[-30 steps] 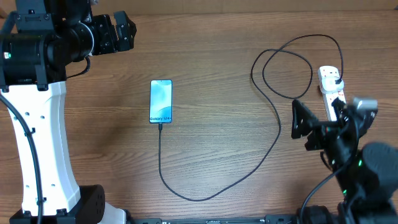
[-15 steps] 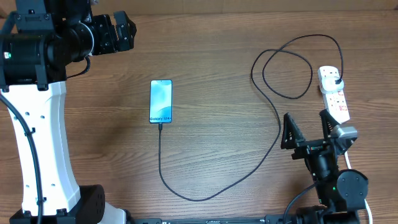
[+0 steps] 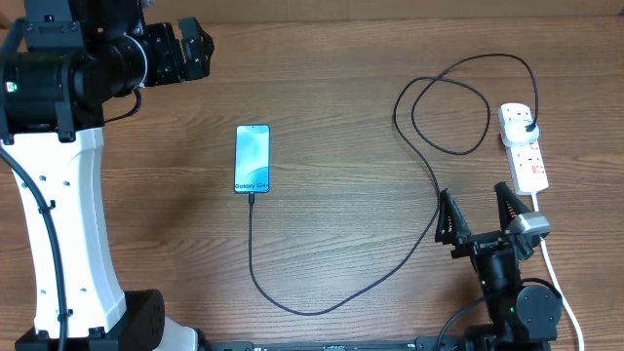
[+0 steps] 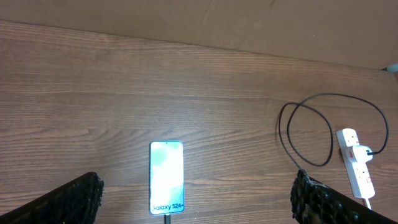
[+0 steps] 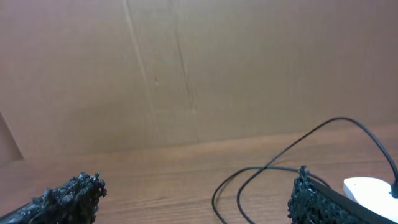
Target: Plug charger to phone and switch on socket
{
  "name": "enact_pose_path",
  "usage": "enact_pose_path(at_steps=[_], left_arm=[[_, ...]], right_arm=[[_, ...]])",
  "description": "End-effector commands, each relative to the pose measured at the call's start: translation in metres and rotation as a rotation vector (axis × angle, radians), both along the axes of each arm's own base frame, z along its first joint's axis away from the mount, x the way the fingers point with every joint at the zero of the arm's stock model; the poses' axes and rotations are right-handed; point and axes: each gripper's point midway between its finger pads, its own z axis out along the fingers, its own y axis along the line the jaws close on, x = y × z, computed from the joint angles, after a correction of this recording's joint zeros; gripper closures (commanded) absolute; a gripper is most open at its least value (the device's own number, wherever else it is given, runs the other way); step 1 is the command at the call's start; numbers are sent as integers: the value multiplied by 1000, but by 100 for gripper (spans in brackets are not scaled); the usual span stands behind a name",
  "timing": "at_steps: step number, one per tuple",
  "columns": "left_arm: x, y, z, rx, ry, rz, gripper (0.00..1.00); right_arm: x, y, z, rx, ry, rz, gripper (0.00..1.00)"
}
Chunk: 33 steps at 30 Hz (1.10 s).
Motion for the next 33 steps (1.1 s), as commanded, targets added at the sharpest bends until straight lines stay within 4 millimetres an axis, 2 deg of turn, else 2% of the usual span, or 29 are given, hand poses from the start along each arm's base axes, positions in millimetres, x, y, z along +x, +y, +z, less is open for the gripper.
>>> enact_pose_path(at_steps=[1,6,14,16,33], left_arm=[[-2,-1,4,-10,-10,-4,0],[-2,-1,4,-10,-10,-4,0],[-2,-1,4,-10,-10,-4,0],[-2,-1,4,-10,-10,-4,0],[-2,-1,4,-10,-9,-4,0]], right_arm=[[0,1,-7,0,-7,3,0],[1,1,-14,-1,7,3,0],[5,4,-42,-4,75,16,0],[5,5,-55,-9,129,23,0],[5,5,-56,-9,130,23,0]])
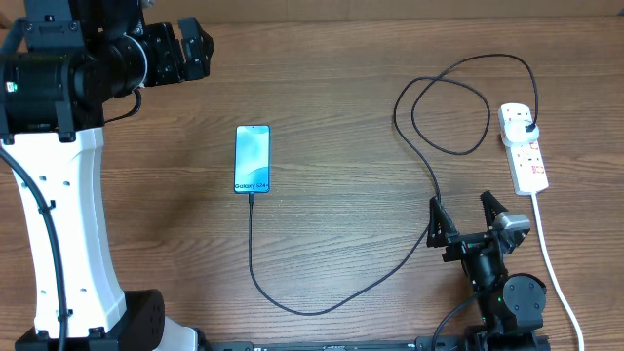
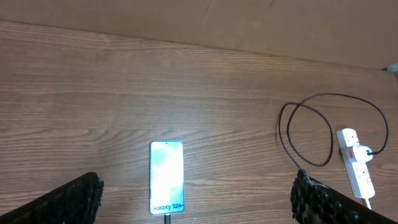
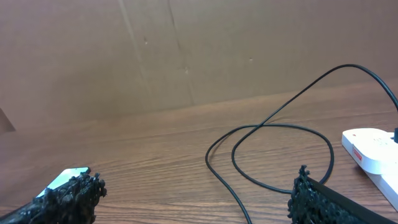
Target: Plug charger to phone and switch on socket
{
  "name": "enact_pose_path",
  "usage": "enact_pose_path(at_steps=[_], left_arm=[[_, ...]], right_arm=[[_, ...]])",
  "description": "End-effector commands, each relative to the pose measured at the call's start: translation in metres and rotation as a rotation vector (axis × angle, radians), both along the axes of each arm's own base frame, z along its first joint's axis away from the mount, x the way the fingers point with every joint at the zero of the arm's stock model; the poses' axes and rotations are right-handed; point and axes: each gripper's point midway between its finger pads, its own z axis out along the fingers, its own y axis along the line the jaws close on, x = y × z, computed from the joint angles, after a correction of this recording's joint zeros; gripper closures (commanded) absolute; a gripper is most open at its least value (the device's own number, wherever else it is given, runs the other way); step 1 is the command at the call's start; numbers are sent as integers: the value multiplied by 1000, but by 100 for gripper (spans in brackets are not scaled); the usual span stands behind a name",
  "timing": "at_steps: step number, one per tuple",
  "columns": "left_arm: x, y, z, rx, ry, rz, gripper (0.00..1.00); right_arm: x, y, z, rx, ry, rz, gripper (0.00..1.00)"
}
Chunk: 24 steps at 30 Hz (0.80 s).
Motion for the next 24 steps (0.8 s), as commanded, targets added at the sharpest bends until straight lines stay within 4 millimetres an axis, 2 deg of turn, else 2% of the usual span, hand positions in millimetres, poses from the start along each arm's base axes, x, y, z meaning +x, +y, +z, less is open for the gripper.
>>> enact_pose_path(at_steps=[1,18,21,24], left_arm=[[-2,-1,4,-10,-9,-4,0],[-1,-1,2,-10,-5,-3,0],[-7,-1,7,-9,-17,-3,0],[-24,-1,13,-9,-30,-3,0]], right_arm=[[0,3,-2,3,-2,14,0],[0,3,-2,3,-2,14,0],[0,3,-2,3,-2,14,0],[0,3,-2,3,-2,14,0]])
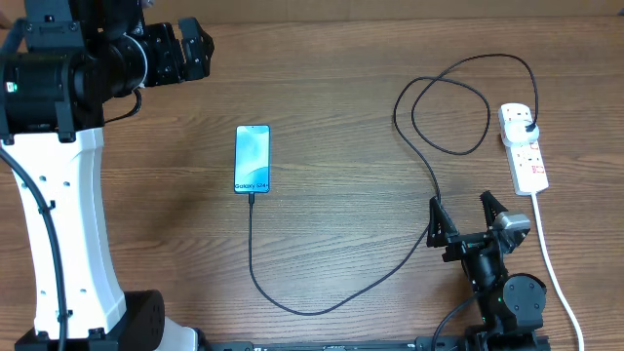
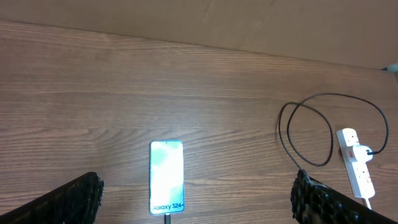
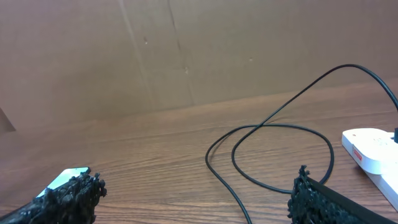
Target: Plug charger to phone and switch on socket
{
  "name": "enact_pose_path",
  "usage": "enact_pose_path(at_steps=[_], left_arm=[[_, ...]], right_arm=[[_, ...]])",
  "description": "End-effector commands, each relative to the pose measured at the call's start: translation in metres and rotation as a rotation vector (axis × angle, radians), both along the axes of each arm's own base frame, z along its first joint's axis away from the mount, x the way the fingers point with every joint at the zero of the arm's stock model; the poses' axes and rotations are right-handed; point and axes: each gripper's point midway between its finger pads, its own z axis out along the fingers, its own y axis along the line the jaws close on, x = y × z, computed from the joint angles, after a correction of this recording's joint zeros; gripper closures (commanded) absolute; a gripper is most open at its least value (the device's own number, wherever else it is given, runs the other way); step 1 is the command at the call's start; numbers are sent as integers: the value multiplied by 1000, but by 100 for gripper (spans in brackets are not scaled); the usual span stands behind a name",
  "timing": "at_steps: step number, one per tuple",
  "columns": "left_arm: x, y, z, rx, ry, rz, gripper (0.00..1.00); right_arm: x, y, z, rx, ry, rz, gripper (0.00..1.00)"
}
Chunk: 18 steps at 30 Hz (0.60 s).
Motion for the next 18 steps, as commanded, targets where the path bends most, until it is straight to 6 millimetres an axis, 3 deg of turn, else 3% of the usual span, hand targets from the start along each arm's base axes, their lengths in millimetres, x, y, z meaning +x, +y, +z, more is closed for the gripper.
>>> enact_pose_path(at_steps=[1,4,10,15,18], left_arm=[[-27,-1,13,-9,-32,-4,0],[-56,-2,5,-10,-10,-4,0],[-116,2,-34,14,59,8,0],[-159,12,-84,60,122,52,0],[-164,13,-99,63,66,56,0]], right_arm=[[0,3,-2,3,-2,14,0],[0,3,-2,3,-2,14,0],[0,3,-2,3,-2,14,0],[0,3,-2,2,-2,14,0],[0,3,-2,3,-2,14,0]])
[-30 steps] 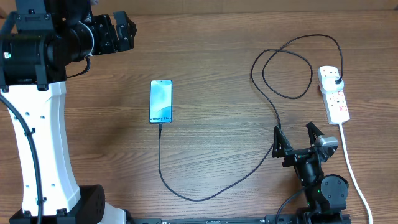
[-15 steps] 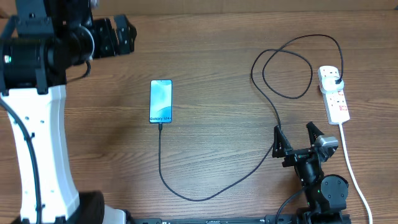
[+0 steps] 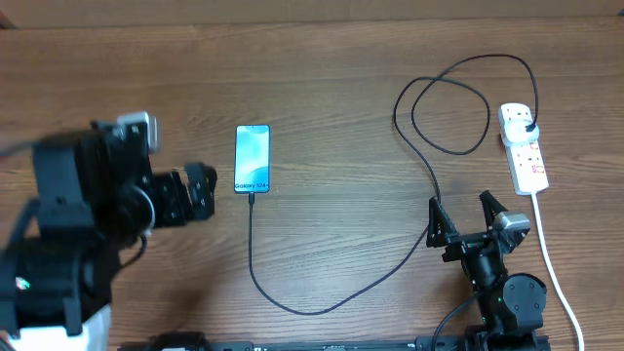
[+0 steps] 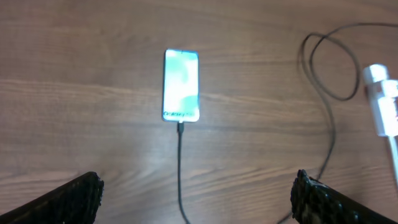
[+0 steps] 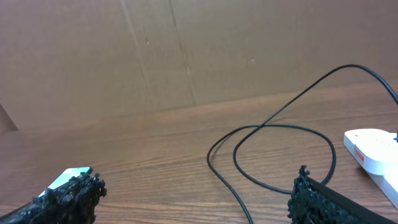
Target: Plug charger to phone and switch on socket
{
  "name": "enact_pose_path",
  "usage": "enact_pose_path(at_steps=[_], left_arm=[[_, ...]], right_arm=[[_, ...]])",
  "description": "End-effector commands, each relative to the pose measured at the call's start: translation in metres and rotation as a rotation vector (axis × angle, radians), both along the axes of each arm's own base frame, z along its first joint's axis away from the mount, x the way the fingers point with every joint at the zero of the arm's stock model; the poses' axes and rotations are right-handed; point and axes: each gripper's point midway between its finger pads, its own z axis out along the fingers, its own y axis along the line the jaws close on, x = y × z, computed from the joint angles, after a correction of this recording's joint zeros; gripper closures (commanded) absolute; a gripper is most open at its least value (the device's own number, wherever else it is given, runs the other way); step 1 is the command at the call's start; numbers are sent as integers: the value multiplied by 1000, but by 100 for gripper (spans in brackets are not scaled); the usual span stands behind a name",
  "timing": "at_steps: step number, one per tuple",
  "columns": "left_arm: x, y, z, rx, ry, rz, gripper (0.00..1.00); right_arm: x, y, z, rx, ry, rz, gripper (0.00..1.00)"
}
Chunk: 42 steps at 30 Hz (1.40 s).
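Observation:
The phone (image 3: 252, 158) lies face up with its screen lit, left of the table's middle. The black charger cable (image 3: 252, 244) sits in the phone's near end, bends along the front and loops at the back right. It ends at a plug in the white power strip (image 3: 524, 148). My left gripper (image 3: 209, 191) is open just left of the phone's near end, with nothing in it. In the left wrist view the phone (image 4: 181, 84) and cable (image 4: 180, 163) lie ahead of the wide-apart fingers (image 4: 69, 201). My right gripper (image 3: 468, 218) is open near the front, left of the strip's white lead.
The strip's white lead (image 3: 554, 273) runs down the right side to the front edge. A brown cardboard wall (image 5: 186, 50) stands behind the table. The cable loop (image 5: 280, 149) lies on the wood ahead of the right gripper, the strip (image 5: 372, 147) at its right.
My left arm has moved from the back left corner to the near left, its open gripper now beside the phone's near end. The right arm, phone and cable are unchanged.
At first my right gripper stood open close by the strip's near end and my left arm was at the back left. Then the right gripper was further left and nearer the front, and stayed there. Now the left gripper is beside the phone.

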Motion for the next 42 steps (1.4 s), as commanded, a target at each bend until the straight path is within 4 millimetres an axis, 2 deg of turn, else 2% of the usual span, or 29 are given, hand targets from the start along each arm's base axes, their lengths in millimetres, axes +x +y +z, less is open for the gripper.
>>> enact_pose_path(at_steps=[1,7,13,21,26,31,42], left_arm=[[-7,7,-23,30,-51,23,0],[4,12,-37,50,-287,48,0],[13,13,-40,64,-538,51,0],[14,13,-54,94,-817,42,0],[8,13,-70,126,-879,29,0],[3,15,-83,279,-924,-22,0],[2,18,-104,354,-970,-32,0]], right_arm=[[0,2,-3,3,1,7,0],[0,2,-3,3,1,7,0],[0,2,-3,3,1,7,0],[0,2,-3,3,1,7,0],[0,2,-3,2,0,7,0],[0,2,-3,3,1,7,0],[0,2,-3,3,1,6,0]])
